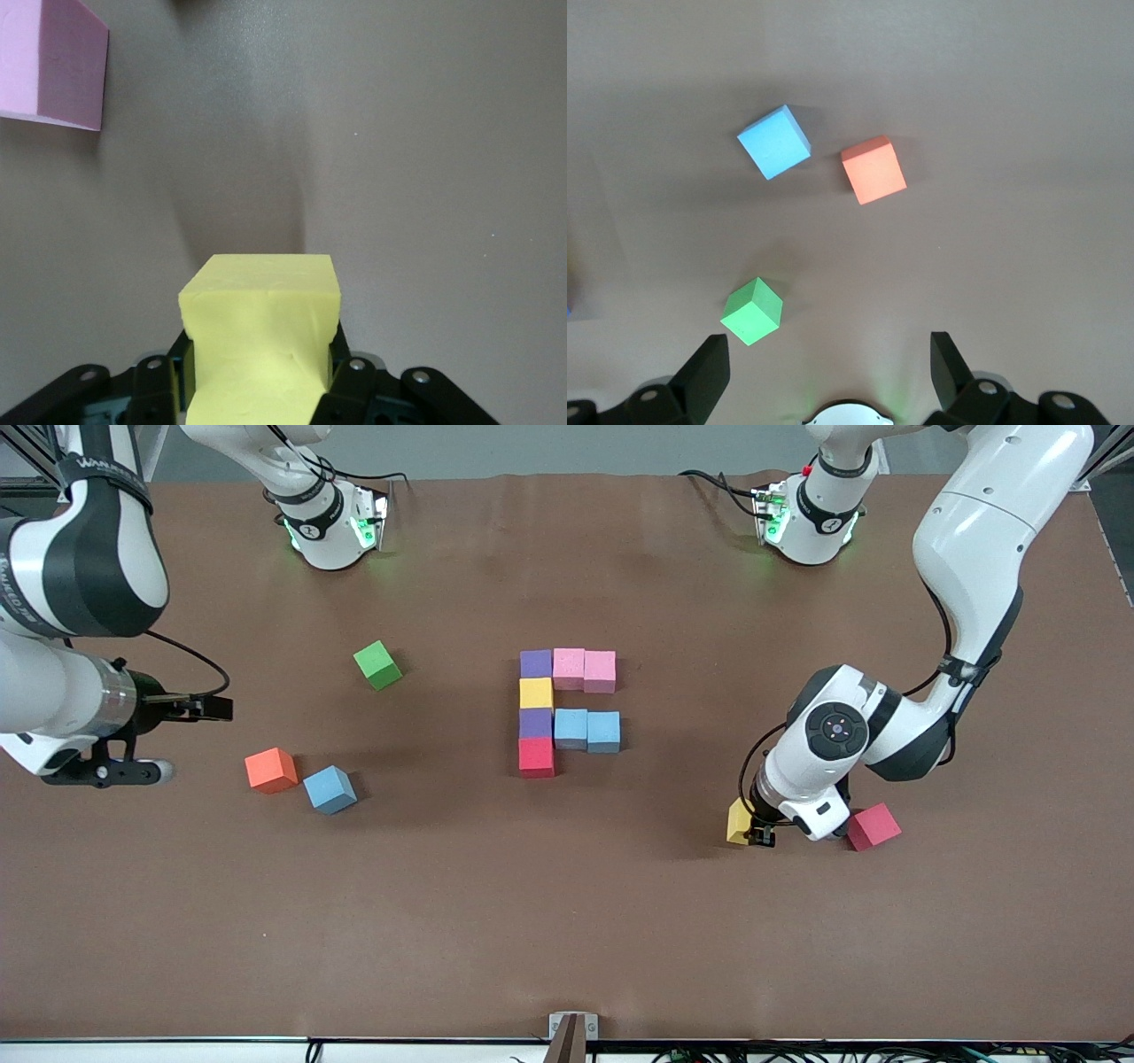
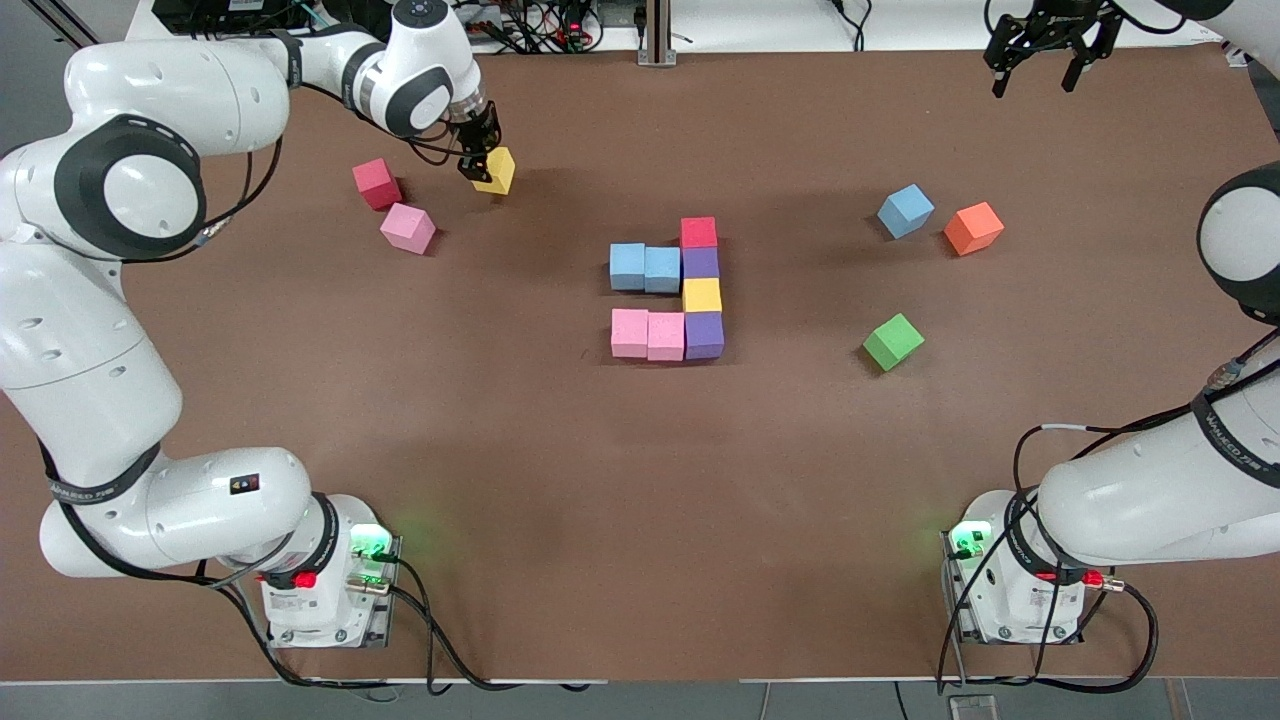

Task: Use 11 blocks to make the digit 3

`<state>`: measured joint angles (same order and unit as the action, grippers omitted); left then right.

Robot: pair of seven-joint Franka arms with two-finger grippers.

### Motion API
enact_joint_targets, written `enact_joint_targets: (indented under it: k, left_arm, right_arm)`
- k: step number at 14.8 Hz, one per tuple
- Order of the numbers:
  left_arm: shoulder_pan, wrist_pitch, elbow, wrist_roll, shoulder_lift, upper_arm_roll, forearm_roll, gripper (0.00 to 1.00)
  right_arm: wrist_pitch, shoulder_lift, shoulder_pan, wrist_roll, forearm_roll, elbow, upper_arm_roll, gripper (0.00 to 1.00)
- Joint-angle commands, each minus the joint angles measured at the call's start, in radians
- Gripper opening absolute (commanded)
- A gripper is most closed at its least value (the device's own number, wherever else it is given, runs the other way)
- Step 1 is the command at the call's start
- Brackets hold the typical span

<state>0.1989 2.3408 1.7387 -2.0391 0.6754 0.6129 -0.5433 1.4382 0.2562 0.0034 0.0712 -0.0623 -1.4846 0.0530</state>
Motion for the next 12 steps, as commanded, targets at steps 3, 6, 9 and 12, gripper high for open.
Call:
enact_joint_targets:
  k: [3,6,9,12]
  left_arm:
    - [-0.001,-0.017,-0.016,-0.001,0.004,0.004,0.016,0.41]
    - [0.001,-0.015,-0.016,0.0,0.004,0.004,0.016,0.41]
    - [0.001,-0.017,-0.016,0.0,0.004,0.004,0.016,0.41]
    - [0.001,-0.015,-0.016,0.0,0.004,0.004,0.016,0.41]
  right_arm:
    - [0.016,-0.116,-0.085,-0.005,-0.001,-0.068,0.013,1.0]
    - [0.022,-0.129,-0.132,-0.013,0.002,-0.022,0.008,1.0]
    - [0.019,-0.123,-0.149,-0.025,-0.001,0.003,0.007,1.0]
    - [0.011,-0.12,-0.145,-0.044,0.001,0.006,0.008,1.0]
